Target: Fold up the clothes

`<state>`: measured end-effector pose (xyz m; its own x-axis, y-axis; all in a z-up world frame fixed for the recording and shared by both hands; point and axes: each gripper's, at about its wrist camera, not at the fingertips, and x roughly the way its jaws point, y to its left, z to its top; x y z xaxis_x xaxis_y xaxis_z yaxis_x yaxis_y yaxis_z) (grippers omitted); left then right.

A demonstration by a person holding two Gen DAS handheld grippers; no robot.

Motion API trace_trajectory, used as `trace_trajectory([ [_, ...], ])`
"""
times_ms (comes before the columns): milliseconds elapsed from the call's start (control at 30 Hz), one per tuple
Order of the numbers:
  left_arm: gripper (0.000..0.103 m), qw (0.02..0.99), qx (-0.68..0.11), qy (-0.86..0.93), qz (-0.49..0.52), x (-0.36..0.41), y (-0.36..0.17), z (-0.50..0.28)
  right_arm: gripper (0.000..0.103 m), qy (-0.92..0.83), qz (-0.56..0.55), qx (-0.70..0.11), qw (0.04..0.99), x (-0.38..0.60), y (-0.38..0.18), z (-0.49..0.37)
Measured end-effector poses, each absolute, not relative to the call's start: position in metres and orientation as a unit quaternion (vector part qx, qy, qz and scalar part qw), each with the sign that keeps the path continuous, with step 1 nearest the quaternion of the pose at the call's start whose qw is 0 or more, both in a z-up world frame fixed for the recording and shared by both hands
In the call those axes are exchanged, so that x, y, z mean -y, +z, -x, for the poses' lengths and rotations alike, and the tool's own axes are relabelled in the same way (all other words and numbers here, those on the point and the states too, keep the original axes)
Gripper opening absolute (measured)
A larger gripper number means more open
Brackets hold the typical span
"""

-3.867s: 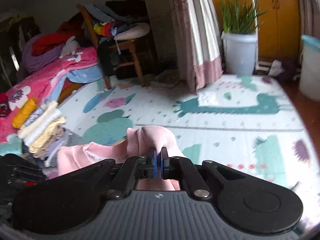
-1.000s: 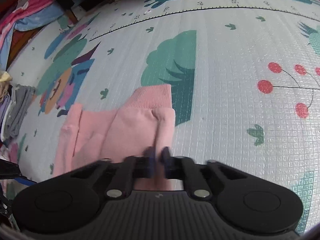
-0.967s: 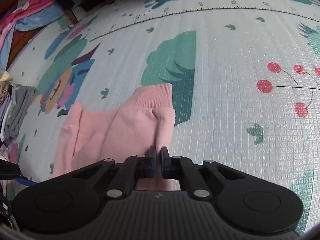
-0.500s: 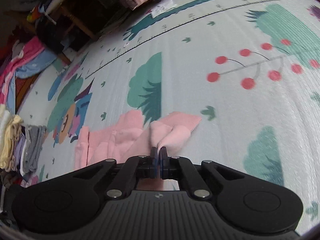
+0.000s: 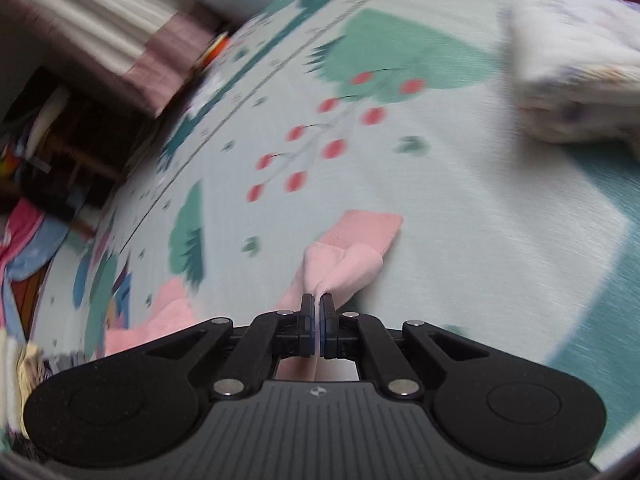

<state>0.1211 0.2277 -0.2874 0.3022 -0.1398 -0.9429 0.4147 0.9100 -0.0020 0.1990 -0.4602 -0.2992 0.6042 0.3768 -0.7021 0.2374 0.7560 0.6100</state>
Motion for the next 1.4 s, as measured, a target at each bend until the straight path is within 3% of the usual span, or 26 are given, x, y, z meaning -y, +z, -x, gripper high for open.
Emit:
trace_trajectory([
  [67, 0.006, 0.797, -0.563, -0.176, -0.132, -0.231, -0.286, -0.116, 0.004, 0.029, -0.353, -0.442, 0.824, 0.470, -0.305, -0.188],
  [167, 0.006, 0.795, -0.530, -0.193, -0.224, -0.223, -0.279, -0.101, 0.004, 0.010, -0.362, -0.441, 0.821, 0.481, -0.311, -0.173],
  [367, 0.006, 0.811, -0.388, -0.151, -0.410, -0.193, -0.248, -0.086, 0.004, -0.015, -0.369, -0.428, 0.825, 0.493, -0.307, -0.157],
  [500, 0.008, 0.771, -0.376, -0.161, -0.488, -0.188, -0.273, -0.063, 0.004, -0.042, -0.348, -0.445, 0.824, 0.502, -0.313, -0.154],
  [600, 0.015, 0.804, -0.461, -0.080, -0.366, -0.215, -0.283, -0.076, 0.004, -0.044, -0.317, -0.445, 0.836, 0.497, -0.310, -0.152],
  [667, 0.037, 0.850, -0.476, -0.029, -0.224, -0.241, -0.264, -0.087, 0.007, -0.030, -0.281, -0.446, 0.850, 0.487, -0.303, -0.152],
  [733, 0.051, 0.870, -0.479, -0.003, -0.114, -0.261, -0.257, -0.092, 0.008, -0.008, -0.239, -0.444, 0.863, 0.473, -0.297, -0.154],
  [867, 0.051, 0.863, -0.496, 0.022, 0.094, -0.293, -0.270, -0.100, 0.008, 0.030, -0.199, -0.443, 0.874, 0.446, -0.292, -0.158],
  [967, 0.050, 0.855, -0.498, 0.012, 0.146, -0.286, -0.289, -0.105, 0.009, 0.064, -0.176, -0.450, 0.873, 0.424, -0.292, -0.161],
  [1000, 0.044, 0.854, -0.499, 0.003, 0.149, -0.281, -0.295, -0.107, 0.009, 0.075, -0.170, -0.454, 0.872, 0.417, -0.292, -0.162],
  [1033, 0.014, 0.857, -0.498, -0.008, 0.132, -0.272, -0.294, -0.111, 0.010, 0.084, -0.167, -0.457, 0.870, 0.411, -0.292, -0.163],
  [1067, 0.004, 0.863, -0.495, -0.019, 0.100, -0.261, -0.289, -0.114, 0.010, 0.091, -0.166, -0.460, 0.867, 0.406, -0.293, -0.163],
  [1233, 0.003, 0.916, -0.398, -0.024, 0.039, -0.249, -0.242, -0.152, 0.013, 0.114, -0.142, -0.471, 0.863, 0.386, -0.294, -0.165],
  [1333, 0.011, 0.890, -0.454, -0.001, -0.043, -0.248, -0.266, -0.176, 0.013, 0.127, -0.105, -0.478, 0.863, 0.373, -0.297, -0.165],
  [1400, 0.020, 0.884, -0.466, 0.013, 0.040, -0.271, -0.270, -0.162, 0.014, 0.134, -0.083, -0.476, 0.865, 0.366, -0.296, -0.165],
])
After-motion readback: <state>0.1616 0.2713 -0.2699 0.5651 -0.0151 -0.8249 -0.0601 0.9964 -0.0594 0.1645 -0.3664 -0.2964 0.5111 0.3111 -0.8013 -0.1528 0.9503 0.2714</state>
